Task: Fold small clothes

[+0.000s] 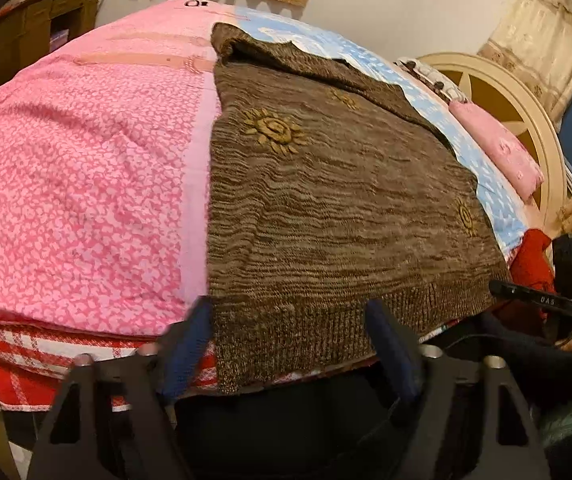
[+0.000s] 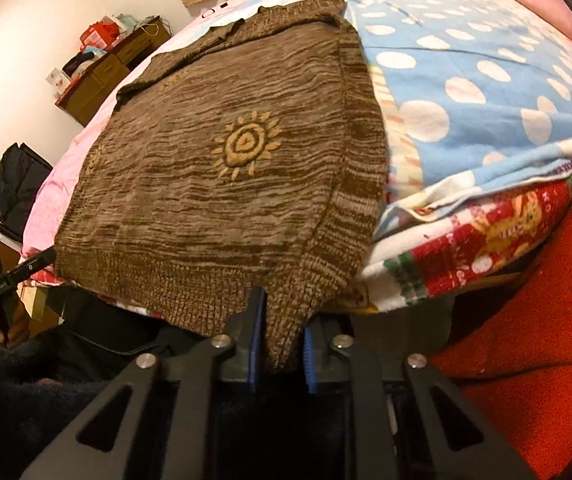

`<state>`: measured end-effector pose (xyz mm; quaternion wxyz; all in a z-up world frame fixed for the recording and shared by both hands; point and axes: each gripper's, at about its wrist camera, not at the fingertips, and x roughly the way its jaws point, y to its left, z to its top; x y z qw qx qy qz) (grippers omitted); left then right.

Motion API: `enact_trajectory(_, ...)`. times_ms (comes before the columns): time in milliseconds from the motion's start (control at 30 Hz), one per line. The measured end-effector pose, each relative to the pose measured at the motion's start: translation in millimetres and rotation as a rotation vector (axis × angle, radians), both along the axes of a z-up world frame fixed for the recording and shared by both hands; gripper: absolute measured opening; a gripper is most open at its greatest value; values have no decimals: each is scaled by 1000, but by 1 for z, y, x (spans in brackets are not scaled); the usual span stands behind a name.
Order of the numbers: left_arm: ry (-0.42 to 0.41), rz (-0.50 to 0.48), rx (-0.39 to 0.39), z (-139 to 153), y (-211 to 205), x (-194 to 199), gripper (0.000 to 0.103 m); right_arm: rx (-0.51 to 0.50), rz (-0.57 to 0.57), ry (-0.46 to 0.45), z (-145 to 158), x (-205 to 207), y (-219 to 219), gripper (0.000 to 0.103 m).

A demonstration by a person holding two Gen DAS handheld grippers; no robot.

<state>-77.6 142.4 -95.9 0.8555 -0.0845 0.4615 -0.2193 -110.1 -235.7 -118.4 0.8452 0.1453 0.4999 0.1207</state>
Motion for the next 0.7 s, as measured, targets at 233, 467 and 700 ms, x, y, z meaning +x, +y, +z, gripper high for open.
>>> enact_trajectory(233,53,48,-50,-7,13,5,11,83,-23,6,-4,3,-9,21)
enact_trajectory(467,54,47,-181,16,17,5,8,177,11,-31,22,-1,-19,11)
enact_trajectory(700,-48,17,-225,61,8,21,8,363,-24,-178,68,4,-38,11)
